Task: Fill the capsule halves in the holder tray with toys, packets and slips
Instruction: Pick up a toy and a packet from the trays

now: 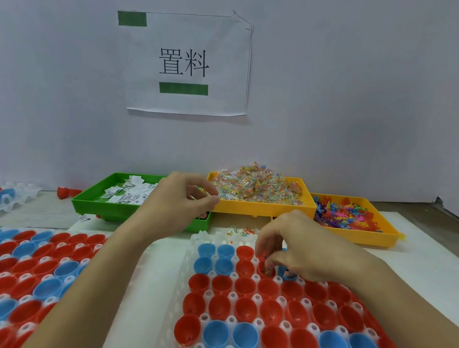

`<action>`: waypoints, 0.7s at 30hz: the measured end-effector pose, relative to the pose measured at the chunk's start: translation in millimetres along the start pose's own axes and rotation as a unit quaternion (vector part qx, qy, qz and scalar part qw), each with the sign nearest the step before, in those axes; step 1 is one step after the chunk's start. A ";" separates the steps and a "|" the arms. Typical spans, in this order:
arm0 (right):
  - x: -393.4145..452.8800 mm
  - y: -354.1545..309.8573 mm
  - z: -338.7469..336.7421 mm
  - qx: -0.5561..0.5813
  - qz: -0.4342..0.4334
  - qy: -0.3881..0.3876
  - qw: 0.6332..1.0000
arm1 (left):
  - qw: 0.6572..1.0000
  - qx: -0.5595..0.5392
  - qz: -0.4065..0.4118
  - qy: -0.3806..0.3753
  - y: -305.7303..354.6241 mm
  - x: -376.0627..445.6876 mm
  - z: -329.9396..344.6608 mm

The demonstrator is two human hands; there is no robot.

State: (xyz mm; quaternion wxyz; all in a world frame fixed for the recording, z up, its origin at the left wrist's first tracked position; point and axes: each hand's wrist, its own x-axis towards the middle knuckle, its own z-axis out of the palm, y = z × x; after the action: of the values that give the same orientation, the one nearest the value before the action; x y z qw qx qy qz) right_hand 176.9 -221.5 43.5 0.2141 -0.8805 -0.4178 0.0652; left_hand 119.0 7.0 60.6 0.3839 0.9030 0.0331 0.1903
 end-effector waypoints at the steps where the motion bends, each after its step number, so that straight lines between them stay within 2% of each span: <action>1: 0.7 0.2 0.9 -0.013 0.000 0.009 1.000 | 1.000 -0.001 -0.003 0.008 -1.3 -0.1 -1.6; 5: 2.4 1.9 2.9 -0.056 0.007 0.029 0.998 | 0.994 -0.004 -0.045 0.095 -9.4 0.1 -10.5; 9: 0.9 1.9 -0.2 -0.042 0.002 0.017 0.999 | 0.977 0.000 -0.102 0.185 -17.4 3.0 -22.8; 14: -2.9 3.3 -13.5 -0.020 -0.014 0.018 1.000 | 0.954 0.060 -0.139 0.260 -15.4 0.9 -42.5; 17: -4.1 5.6 -21.8 0.011 -0.021 0.045 0.999 | 0.952 0.117 -0.158 0.235 -12.7 12.5 -48.8; 21: -6.4 10.1 -31.5 0.034 -0.039 0.068 0.996 | 0.955 0.198 -0.157 0.156 -19.0 49.7 -42.7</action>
State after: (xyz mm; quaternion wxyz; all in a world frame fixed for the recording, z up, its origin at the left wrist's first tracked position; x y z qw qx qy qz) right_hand 189.2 -242.3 67.0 0.2736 -0.8584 -0.4338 0.0111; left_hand 150.9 59.7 90.1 0.2124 0.9033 0.2709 0.2561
